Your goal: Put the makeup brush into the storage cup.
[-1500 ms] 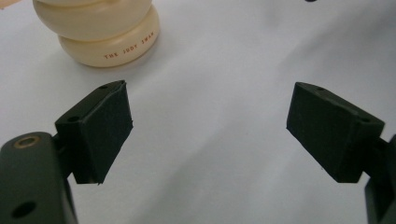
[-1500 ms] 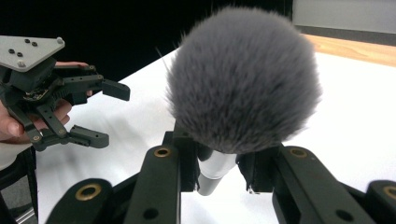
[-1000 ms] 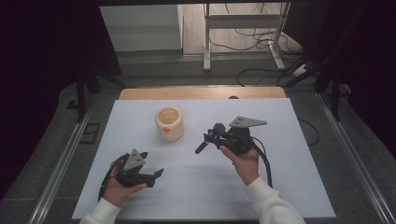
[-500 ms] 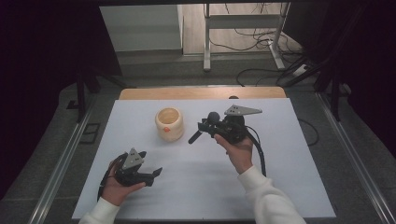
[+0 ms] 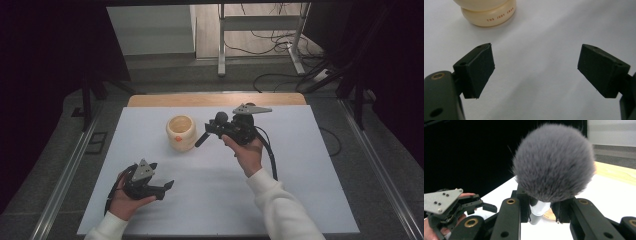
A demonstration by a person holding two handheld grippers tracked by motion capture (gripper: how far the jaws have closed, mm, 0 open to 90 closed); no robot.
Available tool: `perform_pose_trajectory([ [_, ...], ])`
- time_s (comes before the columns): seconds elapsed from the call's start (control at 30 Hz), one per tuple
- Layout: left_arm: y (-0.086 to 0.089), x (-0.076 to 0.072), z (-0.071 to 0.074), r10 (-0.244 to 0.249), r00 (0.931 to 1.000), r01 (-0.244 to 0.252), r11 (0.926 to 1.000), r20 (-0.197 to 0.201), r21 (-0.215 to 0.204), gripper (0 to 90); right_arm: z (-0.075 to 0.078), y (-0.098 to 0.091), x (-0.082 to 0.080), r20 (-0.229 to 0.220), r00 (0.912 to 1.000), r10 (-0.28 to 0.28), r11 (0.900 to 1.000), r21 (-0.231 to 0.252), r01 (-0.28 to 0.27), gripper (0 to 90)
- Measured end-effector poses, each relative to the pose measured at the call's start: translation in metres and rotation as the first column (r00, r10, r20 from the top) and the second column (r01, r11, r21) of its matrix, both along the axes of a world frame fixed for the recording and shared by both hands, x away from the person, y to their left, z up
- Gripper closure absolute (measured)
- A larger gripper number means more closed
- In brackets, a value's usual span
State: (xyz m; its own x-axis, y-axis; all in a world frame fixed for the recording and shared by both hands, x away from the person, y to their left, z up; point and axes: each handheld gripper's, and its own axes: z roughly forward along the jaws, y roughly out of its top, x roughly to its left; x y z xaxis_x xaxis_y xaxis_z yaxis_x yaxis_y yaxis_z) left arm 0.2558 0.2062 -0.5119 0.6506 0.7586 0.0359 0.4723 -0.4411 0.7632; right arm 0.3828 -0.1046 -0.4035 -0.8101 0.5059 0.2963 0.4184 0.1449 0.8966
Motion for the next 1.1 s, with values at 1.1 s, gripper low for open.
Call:
perform_pose_trajectory([
  [1.1, 0.0, 0.0, 0.0, -0.001, 1.0, 0.001, 1.0, -0.009, -0.009, 14.4, 0.011, 0.026, 0.03, -0.001, 0.9992, -0.04, 0.999, 0.016, 0.041, 70.4],
])
